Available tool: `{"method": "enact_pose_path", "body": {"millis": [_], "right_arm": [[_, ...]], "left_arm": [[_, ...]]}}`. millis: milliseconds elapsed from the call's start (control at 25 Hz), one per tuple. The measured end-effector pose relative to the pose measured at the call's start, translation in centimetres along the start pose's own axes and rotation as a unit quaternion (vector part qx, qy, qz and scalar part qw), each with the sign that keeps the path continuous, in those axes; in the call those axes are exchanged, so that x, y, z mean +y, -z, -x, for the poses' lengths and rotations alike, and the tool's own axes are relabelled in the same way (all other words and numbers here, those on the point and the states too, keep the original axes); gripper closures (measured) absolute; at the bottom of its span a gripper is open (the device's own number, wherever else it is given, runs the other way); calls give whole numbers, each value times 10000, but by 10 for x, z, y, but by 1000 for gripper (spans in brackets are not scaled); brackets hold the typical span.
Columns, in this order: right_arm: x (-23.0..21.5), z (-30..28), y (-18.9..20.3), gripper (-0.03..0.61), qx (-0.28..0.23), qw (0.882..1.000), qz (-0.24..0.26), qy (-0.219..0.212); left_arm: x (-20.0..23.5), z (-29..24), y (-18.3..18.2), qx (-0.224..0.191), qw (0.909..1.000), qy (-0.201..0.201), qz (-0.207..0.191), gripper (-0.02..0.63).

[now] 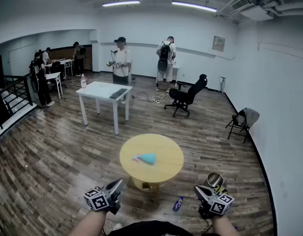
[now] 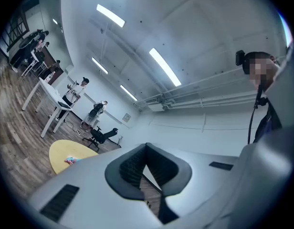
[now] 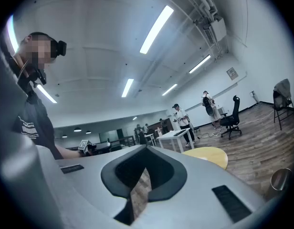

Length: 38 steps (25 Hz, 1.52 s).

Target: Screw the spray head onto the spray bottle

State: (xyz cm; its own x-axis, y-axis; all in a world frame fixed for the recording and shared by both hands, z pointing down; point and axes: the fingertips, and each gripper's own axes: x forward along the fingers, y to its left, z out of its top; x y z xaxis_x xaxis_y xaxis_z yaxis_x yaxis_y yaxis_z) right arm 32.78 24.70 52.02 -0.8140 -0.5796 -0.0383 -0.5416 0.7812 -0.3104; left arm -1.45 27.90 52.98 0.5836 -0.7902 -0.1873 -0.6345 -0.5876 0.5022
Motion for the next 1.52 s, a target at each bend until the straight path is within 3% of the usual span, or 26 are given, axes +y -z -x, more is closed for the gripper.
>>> {"method": "enact_pose_path", "body": {"millis": [640, 1040, 1280, 1520], "right_arm": [[-1, -2, -2, 577, 44, 10000, -15, -74], [-4, -11, 10, 577, 131, 9998, -29, -132], [-20, -38, 22, 576, 268, 9996, -124, -22], [-33, -123, 30, 575, 363, 9992, -162, 88]], "left_arm": [[-7, -7, 2, 50, 9999, 44, 107, 611], [11, -7, 12, 186, 9994, 23, 296, 611], [42, -17, 13, 293, 9986, 21, 448, 610], [129, -24, -16, 230, 9973, 54, 699, 609]]}}
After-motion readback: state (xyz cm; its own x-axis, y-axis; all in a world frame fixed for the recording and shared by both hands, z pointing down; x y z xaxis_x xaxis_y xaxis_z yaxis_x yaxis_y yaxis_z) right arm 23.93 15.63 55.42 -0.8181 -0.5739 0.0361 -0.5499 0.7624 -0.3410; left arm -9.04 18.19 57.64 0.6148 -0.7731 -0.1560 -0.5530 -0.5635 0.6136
